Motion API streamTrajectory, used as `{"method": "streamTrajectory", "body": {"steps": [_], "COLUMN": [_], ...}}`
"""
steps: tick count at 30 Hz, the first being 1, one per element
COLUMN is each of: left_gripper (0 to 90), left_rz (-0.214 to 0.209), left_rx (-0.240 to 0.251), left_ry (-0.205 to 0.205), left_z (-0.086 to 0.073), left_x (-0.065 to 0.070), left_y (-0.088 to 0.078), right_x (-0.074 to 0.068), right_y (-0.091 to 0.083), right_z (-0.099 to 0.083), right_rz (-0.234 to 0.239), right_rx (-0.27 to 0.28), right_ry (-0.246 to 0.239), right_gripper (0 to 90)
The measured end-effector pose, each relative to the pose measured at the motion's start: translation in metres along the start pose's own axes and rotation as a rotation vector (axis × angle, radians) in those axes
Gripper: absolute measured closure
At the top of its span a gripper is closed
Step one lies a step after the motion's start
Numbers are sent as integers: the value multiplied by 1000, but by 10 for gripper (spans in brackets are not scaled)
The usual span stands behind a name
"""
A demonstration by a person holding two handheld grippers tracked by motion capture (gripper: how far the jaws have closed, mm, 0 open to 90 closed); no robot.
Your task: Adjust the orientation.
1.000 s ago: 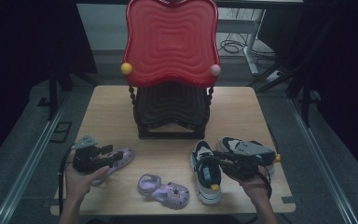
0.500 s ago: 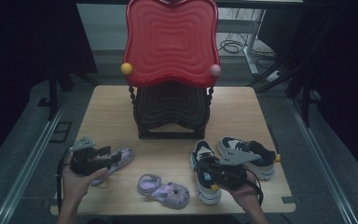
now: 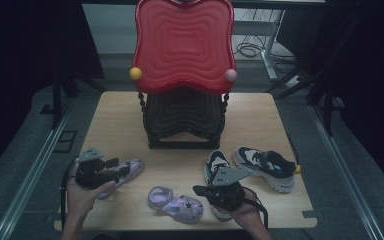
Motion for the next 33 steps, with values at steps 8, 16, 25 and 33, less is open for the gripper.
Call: {"method": "streamTrajectory", "body": {"steps": [8,16,25,33], "left_gripper": [393,392,392,391], "left_rz": [-1,7,5,7], "left_rx": [-10,-5,-12,-15], "left_ry": [1,-5,-6,-9], "left_z": [-2,-2,-3,-5], "left_x": [1,-1,-2,-4], "left_y": [0,-3,-2,-1], "right_x": [-20,-36,-48,-49], "right_y": [20,26,43,50], "right_z": [-20,-35,-48,-55], "right_rz": [40,47,62,59], "right_rx": [-91,-146,-231,-272], "right_ry": [-19,-32,-62,-65], "right_gripper": [900,900,900,900]}}
Point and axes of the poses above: each handheld gripper's, and its own axes: y roughly forward along the jaws, z roughly out of its top, x roughly to its right, the point moved 9 cm from there along y, roughly forward along the jaws, and after that the axes turned 4 degrees about x, right-handed, at the moved point
